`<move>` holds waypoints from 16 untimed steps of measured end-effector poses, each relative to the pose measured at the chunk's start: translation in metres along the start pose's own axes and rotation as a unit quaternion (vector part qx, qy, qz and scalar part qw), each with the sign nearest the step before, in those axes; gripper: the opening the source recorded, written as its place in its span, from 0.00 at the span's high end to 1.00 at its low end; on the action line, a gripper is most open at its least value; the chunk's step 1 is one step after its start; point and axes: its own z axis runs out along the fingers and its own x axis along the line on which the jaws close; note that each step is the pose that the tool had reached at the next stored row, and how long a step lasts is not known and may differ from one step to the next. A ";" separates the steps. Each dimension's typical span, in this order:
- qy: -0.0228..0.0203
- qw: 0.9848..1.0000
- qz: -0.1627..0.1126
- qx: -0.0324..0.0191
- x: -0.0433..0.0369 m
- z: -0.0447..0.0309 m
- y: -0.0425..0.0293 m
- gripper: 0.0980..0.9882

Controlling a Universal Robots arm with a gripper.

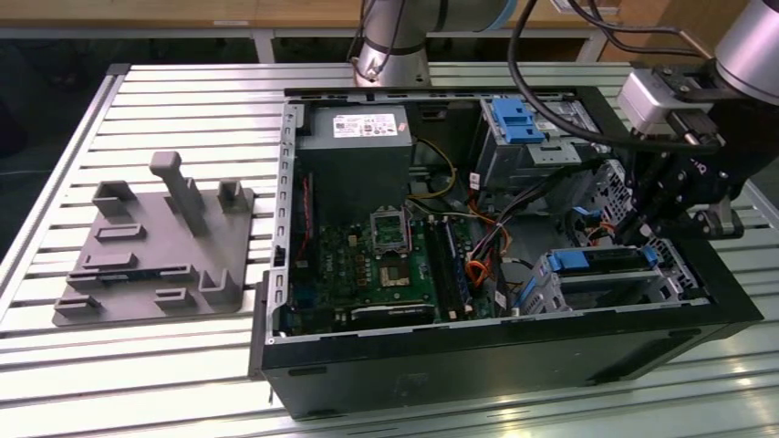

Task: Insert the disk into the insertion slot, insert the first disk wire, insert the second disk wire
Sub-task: 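Insert the first disk wire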

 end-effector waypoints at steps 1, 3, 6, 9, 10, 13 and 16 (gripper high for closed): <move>0.000 1.000 0.000 0.000 0.0002 0.0001 0.0000 0.93; 0.000 1.000 0.000 0.000 0.0005 0.0002 0.0001 0.93; 0.000 1.000 0.000 0.000 0.0013 0.0004 0.0000 0.93; 0.000 1.000 0.000 0.000 0.0020 0.0008 0.0000 0.93; 0.000 1.000 0.000 0.000 0.0022 0.0009 0.0000 0.93; 0.000 1.000 0.000 0.000 0.0024 0.0014 0.0000 0.93; 0.000 1.000 0.000 0.000 0.0025 0.0017 0.0000 0.93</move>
